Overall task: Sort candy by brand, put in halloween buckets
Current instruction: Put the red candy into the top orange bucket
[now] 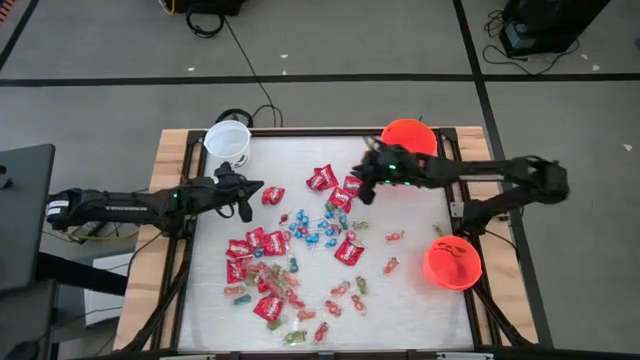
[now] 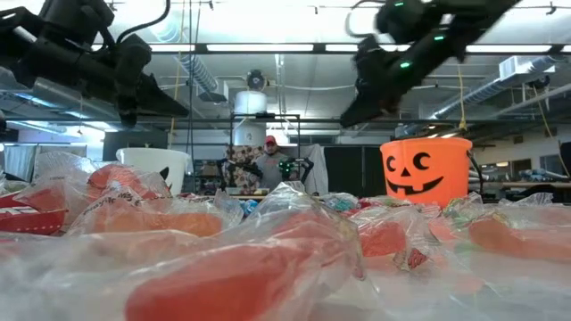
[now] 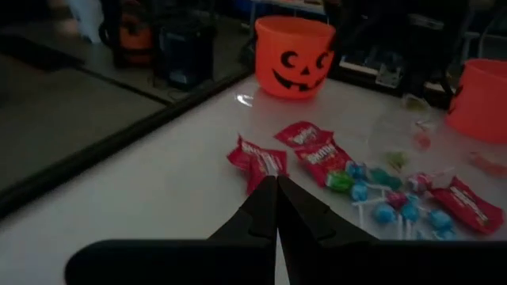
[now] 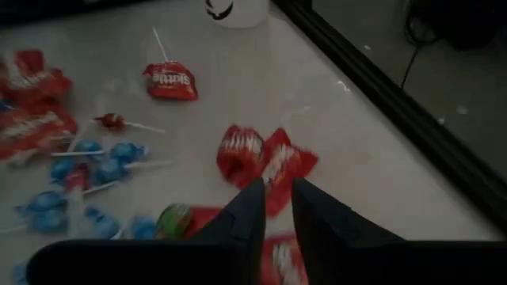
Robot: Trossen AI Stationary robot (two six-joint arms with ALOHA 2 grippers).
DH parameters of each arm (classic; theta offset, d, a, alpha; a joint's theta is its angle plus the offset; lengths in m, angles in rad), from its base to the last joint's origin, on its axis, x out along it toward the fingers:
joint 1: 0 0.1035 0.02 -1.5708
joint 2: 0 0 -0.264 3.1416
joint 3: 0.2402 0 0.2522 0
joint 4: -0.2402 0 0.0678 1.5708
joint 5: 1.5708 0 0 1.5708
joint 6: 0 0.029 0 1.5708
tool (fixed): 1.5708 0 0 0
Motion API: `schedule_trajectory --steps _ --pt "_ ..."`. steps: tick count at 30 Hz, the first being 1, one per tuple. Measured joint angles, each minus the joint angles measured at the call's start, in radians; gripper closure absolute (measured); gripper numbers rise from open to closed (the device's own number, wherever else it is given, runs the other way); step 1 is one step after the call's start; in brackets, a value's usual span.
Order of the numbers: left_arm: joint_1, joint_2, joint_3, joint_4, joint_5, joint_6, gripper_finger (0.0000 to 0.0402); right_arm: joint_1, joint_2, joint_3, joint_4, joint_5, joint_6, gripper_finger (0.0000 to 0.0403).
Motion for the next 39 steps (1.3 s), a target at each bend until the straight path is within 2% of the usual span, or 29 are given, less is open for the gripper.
schedule_trajectory --steps 6,10,12,15,19,24,28,31,34,35,39 --pt "-0.002 -0.002 0.000 -0.026 0.006 -0.007 0.0387 -0.040 0.274 0.244 -0.072 -0.007 -0.106 0.0263" --pt "-0.002 -0.002 0.001 -0.027 0.016 -0.005 0.0387 -0.080 0.432 0.377 -0.127 -0.119 -0.177 0.0224" --pt "-0.002 -0.002 0.001 -0.031 0.024 -0.003 0.0387 -0.094 0.494 0.436 -0.145 -0.172 -0.197 0.0205" --pt "-0.002 -0.002 0.001 -0.050 0.025 -0.002 0.0380 -0.101 0.567 0.512 -0.205 -0.194 -0.237 0.0183" --pt "-0.002 0.007 0.002 -0.049 0.025 -0.004 0.0358 -0.080 0.653 0.599 -0.275 -0.196 -0.245 0.0178" --pt "-0.002 0.041 0.002 -0.038 0.024 -0.004 0.0332 -0.059 0.742 0.701 -0.402 -0.144 -0.239 0.0194" --pt "-0.002 0.076 0.002 -0.034 0.024 -0.005 0.0326 -0.058 0.777 0.740 -0.469 -0.155 -0.234 0.0221" --pt "-0.002 0.100 0.002 -0.012 0.021 -0.003 0.0326 -0.057 0.780 0.742 -0.492 -0.160 -0.218 0.0271" --pt "-0.002 0.123 0.002 0.039 0.018 0.019 0.0325 -0.051 0.766 0.740 -0.521 -0.161 -0.203 0.0358" --pt "-0.002 0.132 0.002 0.059 0.018 0.020 0.0325 -0.049 0.753 0.740 -0.539 -0.160 -0.200 0.0376" --pt "-0.002 0.158 0.002 0.106 0.017 0.021 0.0325 -0.042 0.657 0.739 -0.620 -0.090 -0.182 0.0378"
